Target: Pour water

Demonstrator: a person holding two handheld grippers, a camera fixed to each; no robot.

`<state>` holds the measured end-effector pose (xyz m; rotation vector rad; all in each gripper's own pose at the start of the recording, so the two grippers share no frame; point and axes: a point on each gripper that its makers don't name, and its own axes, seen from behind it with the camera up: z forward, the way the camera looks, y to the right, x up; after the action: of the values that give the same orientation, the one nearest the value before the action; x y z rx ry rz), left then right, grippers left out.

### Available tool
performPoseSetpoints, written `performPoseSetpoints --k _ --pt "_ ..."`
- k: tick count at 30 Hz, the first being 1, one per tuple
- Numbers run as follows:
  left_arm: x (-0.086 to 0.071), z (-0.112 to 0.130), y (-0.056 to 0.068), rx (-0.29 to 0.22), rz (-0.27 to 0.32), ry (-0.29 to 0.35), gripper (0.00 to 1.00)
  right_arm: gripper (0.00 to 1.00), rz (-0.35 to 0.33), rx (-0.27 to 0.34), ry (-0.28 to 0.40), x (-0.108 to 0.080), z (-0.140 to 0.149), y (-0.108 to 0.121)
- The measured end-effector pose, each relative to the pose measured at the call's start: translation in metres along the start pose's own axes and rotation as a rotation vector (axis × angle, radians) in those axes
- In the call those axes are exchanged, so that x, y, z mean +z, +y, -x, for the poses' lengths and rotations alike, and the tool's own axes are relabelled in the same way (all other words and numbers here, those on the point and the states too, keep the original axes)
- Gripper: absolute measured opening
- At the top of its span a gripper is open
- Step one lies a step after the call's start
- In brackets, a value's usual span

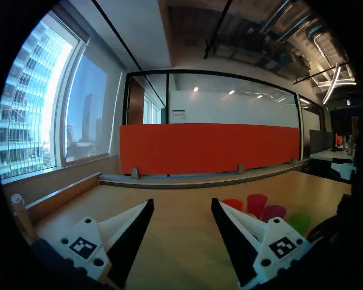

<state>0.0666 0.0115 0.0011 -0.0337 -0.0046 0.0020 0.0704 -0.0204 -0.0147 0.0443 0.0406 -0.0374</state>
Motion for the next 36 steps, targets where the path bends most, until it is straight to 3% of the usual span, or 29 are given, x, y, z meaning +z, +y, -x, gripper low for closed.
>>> performPoseSetpoints --k 9,21,30,36 --pt "0.001 0.007 0.004 -0.008 -0.004 -0.014 0.87 0.99 0.002 0.026 0.001 -0.001 -0.002 0.004" --pt "0.005 0.012 0.002 -0.006 -0.031 0.029 0.88 0.99 0.015 0.012 -0.009 -0.005 -0.005 0.006" --pt "0.001 0.033 -0.002 0.032 -0.047 0.033 0.87 0.99 0.029 0.042 -0.036 -0.011 0.005 0.014" --pt "0.000 0.046 -0.007 0.016 -0.055 0.030 0.87 0.99 0.042 0.043 -0.041 -0.014 0.008 0.018"
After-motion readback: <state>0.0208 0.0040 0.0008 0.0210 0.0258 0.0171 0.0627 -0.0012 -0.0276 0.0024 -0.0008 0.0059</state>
